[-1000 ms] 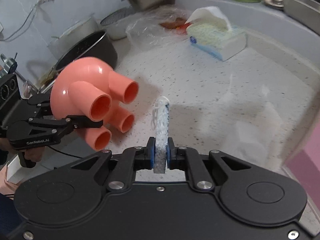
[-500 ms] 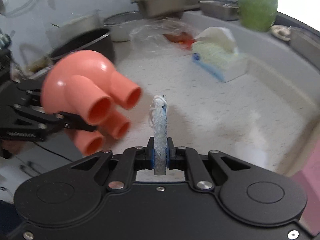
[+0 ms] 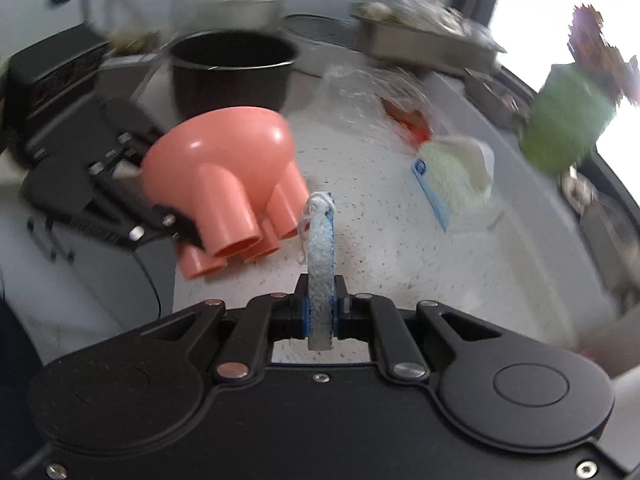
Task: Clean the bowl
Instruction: 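Scrub the bowl's outer foot with the scrub pad in the right tool, then turn the bowl upside down with the left tool while the right tool scrubs its feet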
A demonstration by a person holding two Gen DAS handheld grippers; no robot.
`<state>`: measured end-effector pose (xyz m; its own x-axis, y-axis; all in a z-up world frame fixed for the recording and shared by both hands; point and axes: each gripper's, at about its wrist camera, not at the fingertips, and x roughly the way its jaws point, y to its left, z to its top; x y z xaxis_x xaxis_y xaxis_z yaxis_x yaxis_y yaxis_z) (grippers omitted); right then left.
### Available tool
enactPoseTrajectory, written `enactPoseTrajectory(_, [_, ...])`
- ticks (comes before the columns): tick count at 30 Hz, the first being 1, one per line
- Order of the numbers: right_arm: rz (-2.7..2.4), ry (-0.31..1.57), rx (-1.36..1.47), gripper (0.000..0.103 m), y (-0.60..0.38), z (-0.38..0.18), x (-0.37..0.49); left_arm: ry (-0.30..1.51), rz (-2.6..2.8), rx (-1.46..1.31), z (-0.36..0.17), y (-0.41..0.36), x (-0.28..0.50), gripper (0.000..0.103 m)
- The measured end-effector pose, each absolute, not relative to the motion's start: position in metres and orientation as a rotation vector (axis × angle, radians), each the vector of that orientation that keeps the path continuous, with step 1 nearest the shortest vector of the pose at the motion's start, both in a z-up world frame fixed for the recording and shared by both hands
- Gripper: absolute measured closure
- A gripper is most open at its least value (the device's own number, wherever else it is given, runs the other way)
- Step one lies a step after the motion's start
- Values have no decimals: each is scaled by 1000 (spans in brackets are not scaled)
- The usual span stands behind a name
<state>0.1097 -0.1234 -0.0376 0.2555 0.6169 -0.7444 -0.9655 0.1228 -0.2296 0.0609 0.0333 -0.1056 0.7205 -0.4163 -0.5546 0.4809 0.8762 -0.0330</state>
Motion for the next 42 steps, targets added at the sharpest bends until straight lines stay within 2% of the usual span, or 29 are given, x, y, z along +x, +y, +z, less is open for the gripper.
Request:
enactPoseTrajectory(13, [1310, 385, -922, 92, -116, -2, 64, 537, -614, 288, -115, 10, 51, 88])
enactPoseTrajectory(25, [1311, 353, -1074, 92, -75, -26, 94, 478, -708, 400, -125, 6, 39, 88])
enactPoseTrajectory(32, [1346, 368, -1173, 92, -66, -42, 108, 455, -751, 345, -121, 22, 38, 89])
enactPoseTrajectory(42, [1325, 396, -1139, 92, -81, -46, 115, 383, -807, 243, -90, 34, 38, 89])
